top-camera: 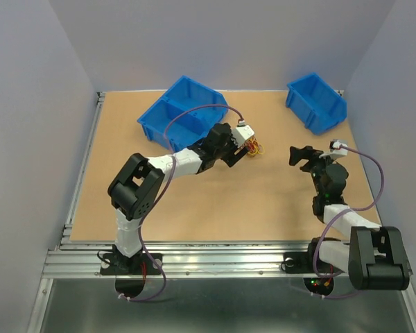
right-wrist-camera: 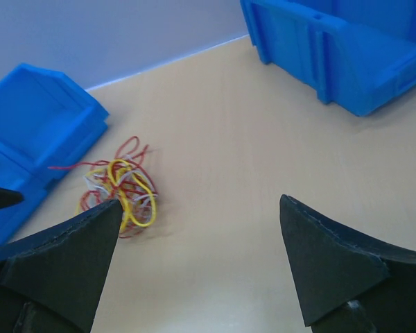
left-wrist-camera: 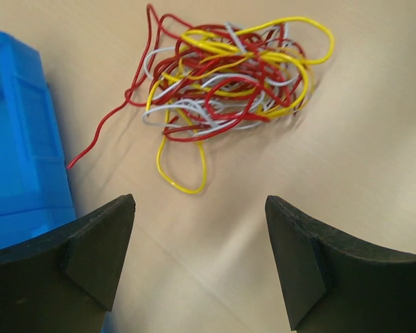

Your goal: Untangle the cables

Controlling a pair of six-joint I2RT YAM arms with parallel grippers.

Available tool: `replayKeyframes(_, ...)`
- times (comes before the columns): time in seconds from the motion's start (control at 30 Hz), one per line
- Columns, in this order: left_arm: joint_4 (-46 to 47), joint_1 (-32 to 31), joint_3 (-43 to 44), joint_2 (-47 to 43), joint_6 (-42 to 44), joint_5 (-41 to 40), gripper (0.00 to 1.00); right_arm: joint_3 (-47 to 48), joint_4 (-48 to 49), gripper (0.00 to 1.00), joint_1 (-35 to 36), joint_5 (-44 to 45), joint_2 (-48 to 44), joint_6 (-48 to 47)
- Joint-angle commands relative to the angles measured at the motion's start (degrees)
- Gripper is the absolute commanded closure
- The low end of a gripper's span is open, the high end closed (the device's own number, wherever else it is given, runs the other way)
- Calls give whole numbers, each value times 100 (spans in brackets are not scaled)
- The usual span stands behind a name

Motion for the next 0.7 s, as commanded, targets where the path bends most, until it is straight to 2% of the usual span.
replayKeyframes(0.0,-28,-324,526,-84,304,-151,13,-93,-225,0,44,-114,-453,1243)
replayKeyframes(0.03,-20,-368,614,-23,496,-343,13,-242,-216,0,44,463,-619,1668)
replayKeyframes(0.07,-20,-403,676,143,559,-362,14,-487,-94,0,44,521,-699,2002)
replayKeyframes(0.2,-55,-439,1001,592,656,-477,16,-578,-172,0,44,126,-937,1751)
replayKeyframes(0.4,-511,-483,1712,1304,577,-582,16,-754,-374,0,44,169,-1201,1707)
replayKeyframes(0.47,-748,-500,2071,1506,533,-644,21,-771,-444,0,44,135,-1219,1716)
replayKeyframes(0.57,-943,-500,2153,1674,445,-688,50,-850,-480,0,44,29,-1219,1821)
replayKeyframes(0.6,-943,-500,2118,1648,436,-670,68,-876,-480,0,44,12,-1219,1908)
replayKeyframes(0.63,-943,-500,2013,1587,419,-618,77,-911,-488,0,44,-50,-1219,1953)
replayKeyframes(0.67,-916,-500,1942,1421,393,-574,93,-947,-497,0,44,-85,-1227,2023)
